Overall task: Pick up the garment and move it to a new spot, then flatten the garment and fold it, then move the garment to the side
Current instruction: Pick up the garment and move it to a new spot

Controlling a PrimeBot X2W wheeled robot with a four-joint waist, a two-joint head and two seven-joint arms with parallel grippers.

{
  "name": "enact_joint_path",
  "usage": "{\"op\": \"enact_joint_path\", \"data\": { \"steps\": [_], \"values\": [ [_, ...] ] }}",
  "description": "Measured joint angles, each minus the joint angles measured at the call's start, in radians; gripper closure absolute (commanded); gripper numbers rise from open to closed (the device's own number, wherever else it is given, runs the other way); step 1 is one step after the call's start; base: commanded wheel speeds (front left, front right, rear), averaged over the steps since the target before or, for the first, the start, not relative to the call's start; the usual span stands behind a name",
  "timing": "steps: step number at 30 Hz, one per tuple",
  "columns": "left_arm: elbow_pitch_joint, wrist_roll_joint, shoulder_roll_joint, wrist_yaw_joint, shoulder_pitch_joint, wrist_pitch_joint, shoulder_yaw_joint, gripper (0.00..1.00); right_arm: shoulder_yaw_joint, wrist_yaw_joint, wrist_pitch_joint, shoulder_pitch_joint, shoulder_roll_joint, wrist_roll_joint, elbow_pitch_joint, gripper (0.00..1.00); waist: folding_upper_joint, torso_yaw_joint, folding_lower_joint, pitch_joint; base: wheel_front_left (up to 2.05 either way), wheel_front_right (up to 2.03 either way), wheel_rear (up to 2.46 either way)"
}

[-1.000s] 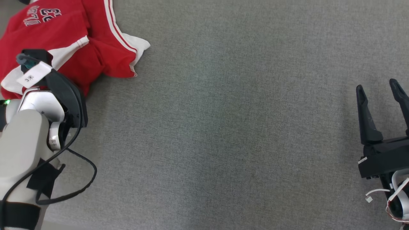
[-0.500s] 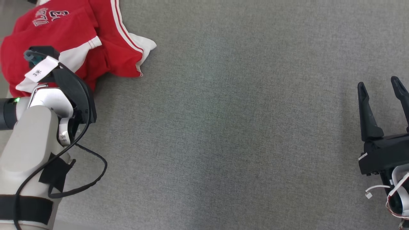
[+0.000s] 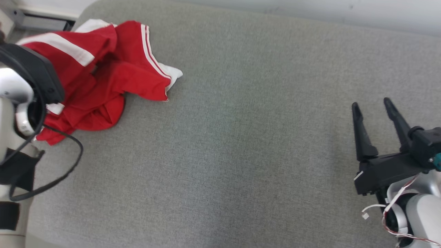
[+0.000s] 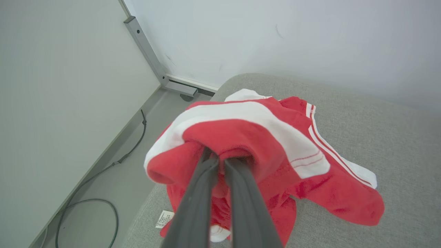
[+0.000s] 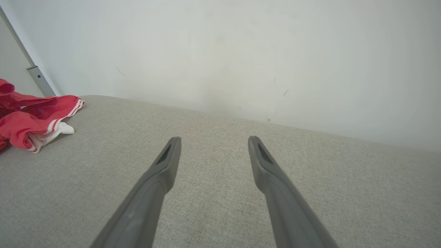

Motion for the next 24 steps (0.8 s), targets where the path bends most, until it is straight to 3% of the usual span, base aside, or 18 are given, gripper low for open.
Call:
{"op": "enact_joint_path", "data": {
  "steps": [3,13,24],
  "values": [
    [-0.022,0.0,0.021,-0.001,-0.011,-0.004,0.009,1.0,0.015,0.0,-0.008,0.0,0.024,0.001,0.026,0.0,-0.0001,-0.007,0.0,-0.038,0.0,0.0,0.0],
    [-0.123,0.012,-0.014,-0.055,-0.011,-0.004,-0.072,1.0,0.01,0.0,-0.042,0.014,0.077,0.008,0.105,0.0,-0.0001,-0.059,-0.0001,-0.156,0.0,0.0,0.0],
    [-0.241,-0.004,-0.171,-0.134,0.078,0.005,-0.209,1.0,-0.061,0.0,-0.051,0.108,0.083,-0.016,0.098,0.0,-0.0001,-0.172,-0.0002,-0.262,0.0,0.0,0.0]
  ]
}}
